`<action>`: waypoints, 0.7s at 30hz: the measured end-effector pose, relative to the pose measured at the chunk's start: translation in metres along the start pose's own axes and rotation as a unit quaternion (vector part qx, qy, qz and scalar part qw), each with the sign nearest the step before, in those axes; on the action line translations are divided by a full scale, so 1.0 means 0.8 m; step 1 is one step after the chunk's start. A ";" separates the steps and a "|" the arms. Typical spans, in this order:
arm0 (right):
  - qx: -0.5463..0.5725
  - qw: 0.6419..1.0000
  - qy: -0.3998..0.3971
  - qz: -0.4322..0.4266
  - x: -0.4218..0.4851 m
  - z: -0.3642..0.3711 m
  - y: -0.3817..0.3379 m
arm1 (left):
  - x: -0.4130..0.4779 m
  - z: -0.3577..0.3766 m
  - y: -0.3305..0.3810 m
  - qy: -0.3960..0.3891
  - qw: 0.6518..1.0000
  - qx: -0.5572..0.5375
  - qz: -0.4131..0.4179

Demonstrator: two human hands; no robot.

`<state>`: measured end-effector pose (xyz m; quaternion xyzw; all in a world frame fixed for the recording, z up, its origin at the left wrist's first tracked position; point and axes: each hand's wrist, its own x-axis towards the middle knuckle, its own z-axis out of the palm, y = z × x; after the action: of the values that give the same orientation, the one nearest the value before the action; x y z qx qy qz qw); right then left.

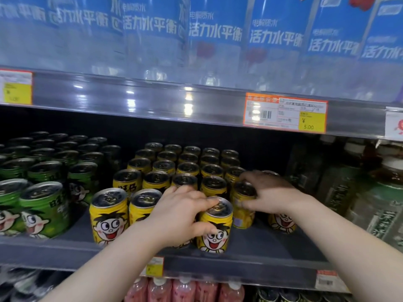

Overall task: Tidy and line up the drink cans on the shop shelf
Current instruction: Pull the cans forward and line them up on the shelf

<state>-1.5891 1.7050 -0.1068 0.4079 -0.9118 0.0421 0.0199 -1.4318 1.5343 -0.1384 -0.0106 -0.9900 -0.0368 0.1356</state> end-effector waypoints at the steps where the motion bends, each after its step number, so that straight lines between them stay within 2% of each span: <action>1: -0.012 1.000 0.006 0.010 0.003 0.000 -0.003 | 0.000 0.000 0.000 0.000 1.000 0.002 0.000; 5: 0.026 0.998 -0.046 0.014 0.007 -0.008 0.002 | -0.001 -0.001 0.001 -0.003 1.000 0.006 0.000; 9: 0.012 0.998 -0.002 0.060 0.009 0.002 -0.005 | 0.000 0.000 0.001 0.004 1.000 0.007 0.003; 12: 0.038 0.998 -0.018 0.045 0.009 0.007 -0.005 | 0.000 0.000 0.001 0.006 1.000 0.007 0.004; 15: 0.018 0.999 -0.010 0.042 0.005 0.006 -0.002 | 0.000 0.000 0.001 0.006 1.000 0.000 0.004; 18: 0.009 0.996 -0.018 0.092 0.000 -0.002 0.012 | 0.000 0.001 0.001 0.007 1.000 0.000 0.005; 21: -0.056 0.983 -0.053 0.165 -0.018 -0.013 0.039 | 0.000 0.001 0.001 0.009 1.000 -0.005 0.004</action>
<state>-1.6024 1.7375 -0.0997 0.2519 -0.9673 -0.0278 -0.0127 -1.4318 1.5351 -0.1390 -0.0151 -0.9886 -0.0413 0.1441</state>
